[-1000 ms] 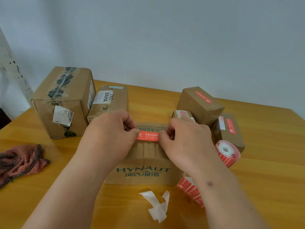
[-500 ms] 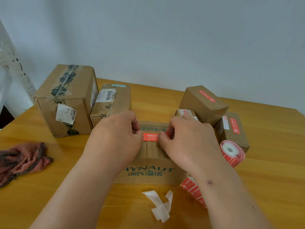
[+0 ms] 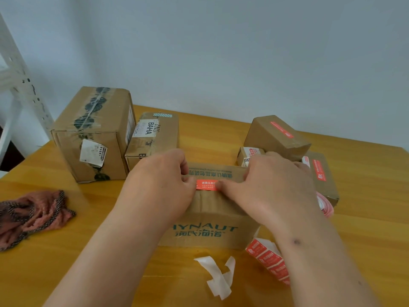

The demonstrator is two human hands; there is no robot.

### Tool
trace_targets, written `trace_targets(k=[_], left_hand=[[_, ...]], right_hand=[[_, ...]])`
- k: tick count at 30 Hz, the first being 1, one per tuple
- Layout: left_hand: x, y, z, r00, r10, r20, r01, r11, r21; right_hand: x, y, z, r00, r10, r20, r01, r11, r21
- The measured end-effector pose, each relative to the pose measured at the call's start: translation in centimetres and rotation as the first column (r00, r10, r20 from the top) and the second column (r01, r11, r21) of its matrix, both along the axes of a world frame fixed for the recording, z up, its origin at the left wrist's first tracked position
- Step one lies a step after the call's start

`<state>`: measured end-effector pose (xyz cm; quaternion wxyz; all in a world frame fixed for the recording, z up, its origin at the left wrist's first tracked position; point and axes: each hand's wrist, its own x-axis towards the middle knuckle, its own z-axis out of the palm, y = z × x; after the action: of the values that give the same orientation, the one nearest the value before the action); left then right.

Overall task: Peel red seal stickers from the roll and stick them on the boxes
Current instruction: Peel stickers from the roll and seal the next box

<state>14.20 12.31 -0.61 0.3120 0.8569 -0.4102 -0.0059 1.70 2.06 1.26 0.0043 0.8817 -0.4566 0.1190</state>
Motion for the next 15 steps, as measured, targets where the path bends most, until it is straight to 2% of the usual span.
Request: trace_targets(k=[3, 6, 10, 15], left_hand=[[0.4, 0.2, -0.3, 0.999, -0.009, -0.033, 0.008, 1.0, -0.021], [0.4, 0.1, -0.4, 1.0, -0.02, -0.022, 0.019, 0.998, -0.056], [0.2, -0.4, -0.2, 0.999, -0.023, 0.047, 0.021, 0.999, 0.047], [0.4, -0.4, -0.4, 1.0, -0.028, 0.002, 0.028, 0.999, 0.023]], right_hand=[[-0.8, -0.8, -0.2, 0.995, -0.05, 0.091, 0.043, 0.996, 0.078], [-0.6, -0.8, -1.7, 0.985, -0.017, 0.172, -0.009, 0.989, 0.148], [-0.3, -1.0, -2.6, 0.968, -0.014, 0.251, -0.046, 0.971, 0.235], [-0.6, -0.9, -2.4, 0.963, -0.004, 0.271, -0.06, 0.972, 0.226]])
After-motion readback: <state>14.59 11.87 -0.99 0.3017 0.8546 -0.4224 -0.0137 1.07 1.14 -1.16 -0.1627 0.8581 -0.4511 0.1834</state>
